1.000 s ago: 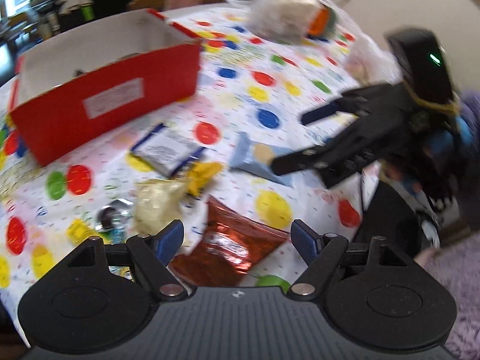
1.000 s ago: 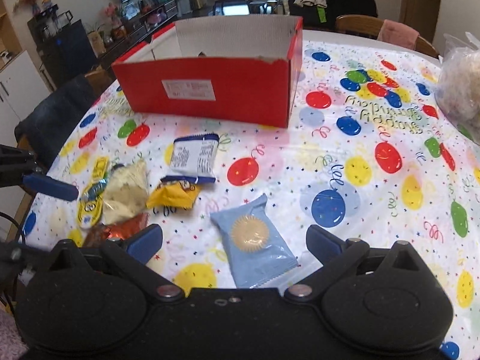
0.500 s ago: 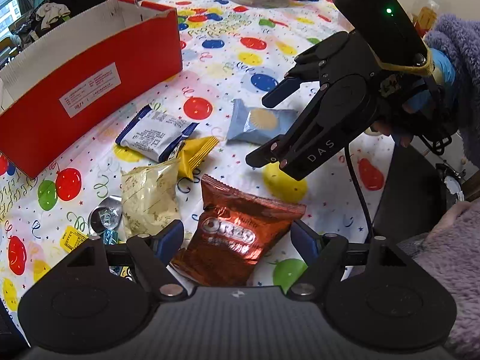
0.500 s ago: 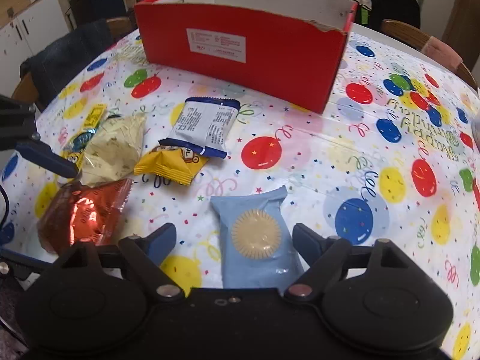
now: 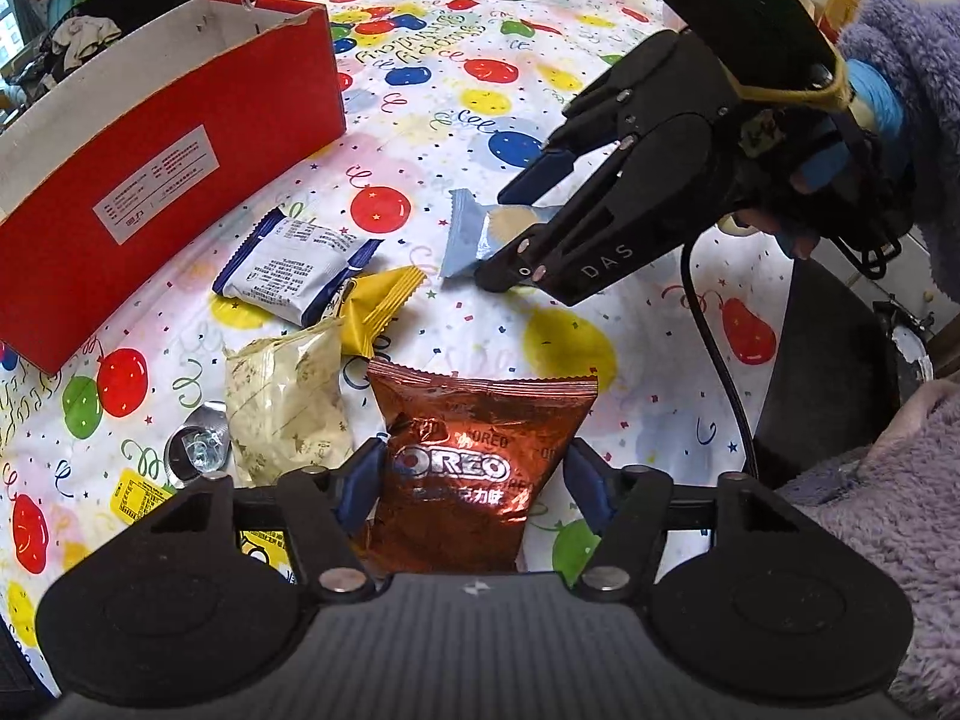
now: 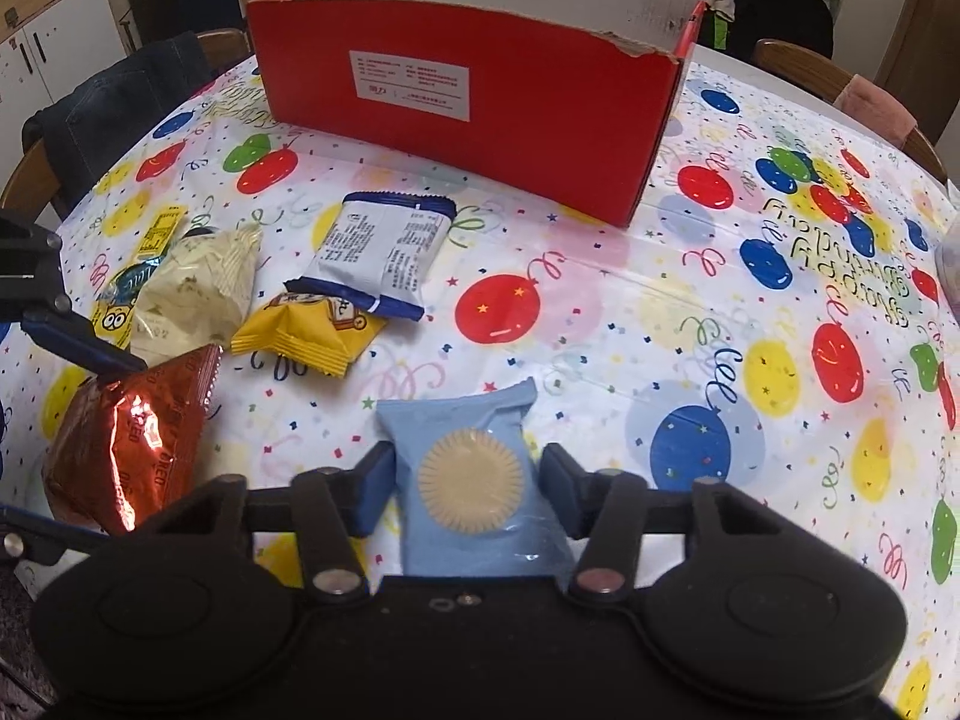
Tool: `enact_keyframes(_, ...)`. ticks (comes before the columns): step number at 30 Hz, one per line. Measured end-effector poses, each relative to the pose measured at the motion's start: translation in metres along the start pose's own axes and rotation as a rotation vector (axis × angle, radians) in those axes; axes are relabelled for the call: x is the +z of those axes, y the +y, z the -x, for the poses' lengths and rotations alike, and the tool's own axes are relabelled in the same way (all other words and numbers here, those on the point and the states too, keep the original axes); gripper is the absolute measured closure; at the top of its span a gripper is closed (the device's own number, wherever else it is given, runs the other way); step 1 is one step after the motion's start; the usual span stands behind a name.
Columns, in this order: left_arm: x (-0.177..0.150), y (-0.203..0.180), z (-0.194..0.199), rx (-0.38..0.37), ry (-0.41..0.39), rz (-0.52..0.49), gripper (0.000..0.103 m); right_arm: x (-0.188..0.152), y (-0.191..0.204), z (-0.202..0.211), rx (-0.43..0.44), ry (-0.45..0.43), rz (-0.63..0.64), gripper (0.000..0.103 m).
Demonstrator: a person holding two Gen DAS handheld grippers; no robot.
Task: Organize snacks
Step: 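Grasp the red Oreo bag with the left tool while the right tool grasps the light blue cookie packet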
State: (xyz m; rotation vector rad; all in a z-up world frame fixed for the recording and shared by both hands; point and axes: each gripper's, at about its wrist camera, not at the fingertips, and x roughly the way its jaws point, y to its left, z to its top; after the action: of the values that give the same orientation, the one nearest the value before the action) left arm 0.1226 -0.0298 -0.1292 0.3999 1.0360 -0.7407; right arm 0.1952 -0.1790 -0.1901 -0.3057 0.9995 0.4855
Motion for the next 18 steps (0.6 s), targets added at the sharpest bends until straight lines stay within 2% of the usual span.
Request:
enact_keyframes(3,-0.001,0.002,0.0,0.009,0.001,0.013,0.053,-0.002,0.002,0.002,-0.014,-0.007,0.004,0.054)
enact_keyframes(6,-0.001,0.004,0.0,0.012,-0.004,0.035,0.058,-0.005,0.003,0.004,-0.025,-0.014,-0.015,0.055)
enact_keyframes(13,-0.003,0.012,0.007,0.014,-0.022,0.12,0.061,-0.009,-0.004,0.019,-0.026,-0.034,-0.127,0.055)
enact_keyframes(18,-0.005,0.021,0.02,-0.021,-0.064,0.205,0.061,-0.012,-0.005,0.035,-0.022,-0.059,-0.196,0.055)
